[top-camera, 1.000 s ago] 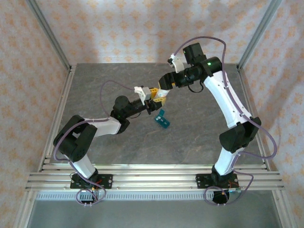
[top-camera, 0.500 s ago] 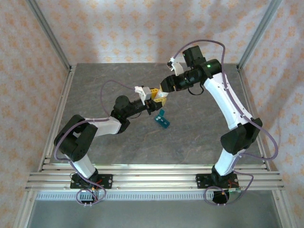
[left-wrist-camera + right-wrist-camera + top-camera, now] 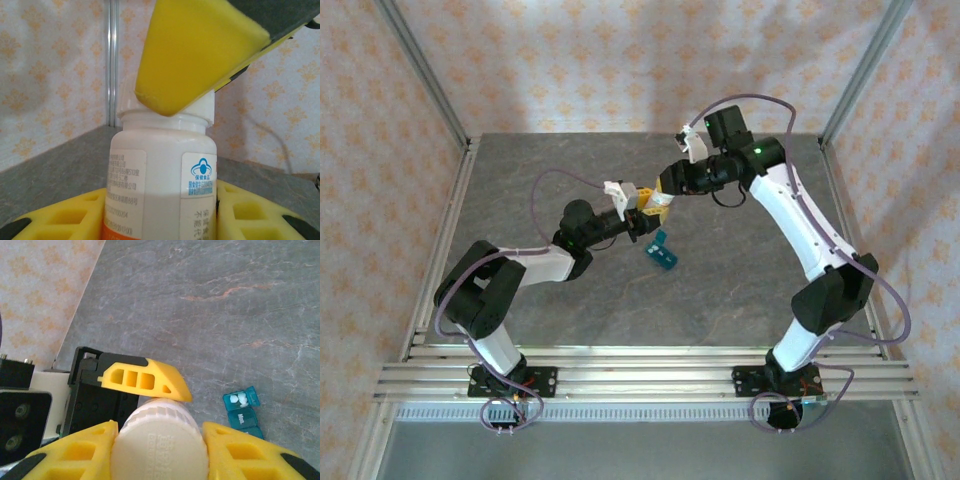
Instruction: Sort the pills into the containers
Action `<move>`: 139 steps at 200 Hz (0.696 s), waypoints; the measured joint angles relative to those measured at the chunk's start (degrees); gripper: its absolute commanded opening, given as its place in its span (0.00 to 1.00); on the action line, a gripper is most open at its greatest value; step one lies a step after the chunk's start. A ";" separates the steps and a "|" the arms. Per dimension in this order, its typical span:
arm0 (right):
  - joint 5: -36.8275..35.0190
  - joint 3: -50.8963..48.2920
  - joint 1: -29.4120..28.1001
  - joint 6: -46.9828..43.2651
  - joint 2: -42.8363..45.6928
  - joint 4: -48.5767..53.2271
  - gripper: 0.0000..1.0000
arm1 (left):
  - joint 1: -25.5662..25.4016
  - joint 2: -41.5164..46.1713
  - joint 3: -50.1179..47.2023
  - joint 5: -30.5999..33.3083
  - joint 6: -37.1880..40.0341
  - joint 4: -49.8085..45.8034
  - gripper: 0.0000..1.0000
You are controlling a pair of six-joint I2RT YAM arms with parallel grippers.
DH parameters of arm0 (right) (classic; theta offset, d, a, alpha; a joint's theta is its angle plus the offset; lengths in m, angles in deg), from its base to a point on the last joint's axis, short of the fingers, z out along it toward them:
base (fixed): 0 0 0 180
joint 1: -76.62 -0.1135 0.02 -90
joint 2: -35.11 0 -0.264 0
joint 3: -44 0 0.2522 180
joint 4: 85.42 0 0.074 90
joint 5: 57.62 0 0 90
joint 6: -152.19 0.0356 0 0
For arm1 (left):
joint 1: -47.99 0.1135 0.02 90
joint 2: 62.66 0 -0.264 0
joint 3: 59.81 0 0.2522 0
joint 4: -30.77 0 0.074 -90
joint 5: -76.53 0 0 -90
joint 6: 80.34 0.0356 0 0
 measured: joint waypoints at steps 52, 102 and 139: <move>-11.04 -0.57 -4.15 10.27 0.02 -3.08 0.39 | 0.87 -0.63 0.00 0.48 -0.42 -0.39 0.00; -13.84 -0.59 -4.81 16.76 -0.94 -3.39 0.45 | 0.90 -1.29 0.00 1.07 -0.85 -1.18 0.00; -14.01 -0.42 -5.70 18.05 -2.27 -3.26 0.52 | 0.48 -1.55 0.02 0.74 -0.83 0.44 0.00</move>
